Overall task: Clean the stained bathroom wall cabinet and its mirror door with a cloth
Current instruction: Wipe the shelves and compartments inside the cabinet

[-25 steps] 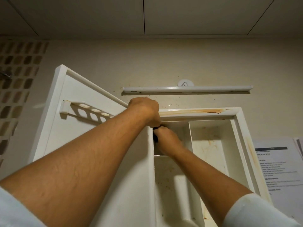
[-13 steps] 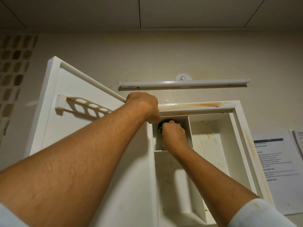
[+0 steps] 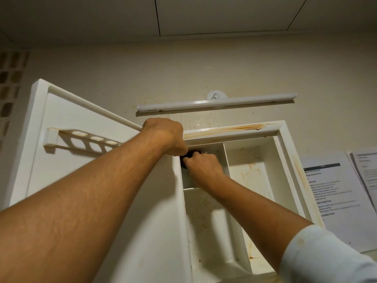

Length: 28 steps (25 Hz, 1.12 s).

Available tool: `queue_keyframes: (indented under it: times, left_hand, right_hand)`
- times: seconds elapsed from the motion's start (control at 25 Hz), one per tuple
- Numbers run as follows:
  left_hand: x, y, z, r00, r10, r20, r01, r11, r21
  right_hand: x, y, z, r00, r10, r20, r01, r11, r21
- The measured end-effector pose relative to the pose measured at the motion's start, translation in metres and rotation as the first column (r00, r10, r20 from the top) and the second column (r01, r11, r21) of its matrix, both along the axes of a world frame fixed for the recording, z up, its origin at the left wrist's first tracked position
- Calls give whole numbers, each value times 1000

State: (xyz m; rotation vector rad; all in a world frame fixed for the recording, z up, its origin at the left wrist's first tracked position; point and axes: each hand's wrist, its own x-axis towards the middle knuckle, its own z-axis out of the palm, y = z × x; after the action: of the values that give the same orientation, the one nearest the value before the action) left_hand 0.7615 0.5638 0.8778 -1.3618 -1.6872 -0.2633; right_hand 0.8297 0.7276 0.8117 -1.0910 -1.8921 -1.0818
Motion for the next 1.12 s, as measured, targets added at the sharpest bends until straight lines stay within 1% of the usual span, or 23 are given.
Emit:
queue_keyframes:
  times: [0.12,0.16,0.24,0.28,0.32,0.4,0.52,0.56,0.6,0.64,0.68,0.72,0.76,0.8,0.84,0.88,0.92,0.96,1.0,1.04,1.12]
  left_hand:
    - [-3,-2,1,1000,-12,15,12,1000,1]
    - [-3,-3,1,1000,-12,14,12,1000,-4]
    - [-3,-2,1,1000,-1,1,1,1000,-10]
    - [-3,-1,1,1000,3,-3,-3,1000,-12]
    - [-3,1,1,1000,5,-4,-5,1000,-12]
    - [-4,2,2,1000,4,0,-4,1000,-5]
    - [-4,4,2,1000,6,-10,-6,1000,15]
    - [-3,5,2,1000,12,-20,-12,1000,23]
    - [-3,5,1,999,21,-25,-20,999,28]
    - [-1,6,-1,999,31,-21,-31,999,28]
    - [-2,6,0,999,32,-16,-32,999,29]
    - [-4,6,0,999,31,-9,-31,999,29]
    - [-3,6,0,999,35,-4,-35,999,26]
    - [-2,7,1,999,42,-4,-42,999,24]
    - [-1,6,0,999,52,-4,-52,998,20]
    - [-1,6,1,998,56,-2,-56,998,15]
    - [-1,6,1,999,54,2,-54,998,13]
    - [-1,6,1,999,51,10,-51,999,17]
    - [-1,6,1,999,50,16,-50,998,23]
    - [-1,7,2,999,51,15,-52,998,30]
    - [-2,9,3,998,66,-4,-66,997,40]
  right_hand:
    - [12,3,-3,989,-93,-119,92,996,-17]
    - [13,3,-5,981,-87,-174,82,996,-38]
    - [4,0,-6,963,13,-268,-41,994,-98]
    - [-3,-2,-5,960,77,-269,-112,987,-117]
    - [-9,-2,-3,965,137,-226,-165,980,-110]
    - [-14,3,2,975,207,-76,-214,973,-89]
    - [-3,11,7,977,212,10,-210,973,-98]
    - [2,11,7,978,205,46,-199,972,-123]
    - [7,12,8,973,213,93,-193,963,-188]
    - [13,9,10,960,248,130,-200,933,-299]
    - [17,4,12,950,268,162,-178,888,-423]
    - [19,-2,13,947,257,193,-134,861,-491]
    - [24,-6,13,953,220,210,-101,881,-462]
    - [30,-10,12,966,172,194,-92,928,-361]
    - [35,-10,11,983,152,102,-126,965,-229]
    - [37,-8,10,982,186,-27,-188,975,-115]
    - [38,-6,7,955,261,-138,-268,962,-40]
    - [35,-3,3,921,339,-192,-346,938,-6]
    - [29,0,2,909,372,-188,-383,923,-26]
    - [23,5,3,914,377,-149,-390,918,-75]
    - [10,13,5,929,369,-25,-367,912,-181]
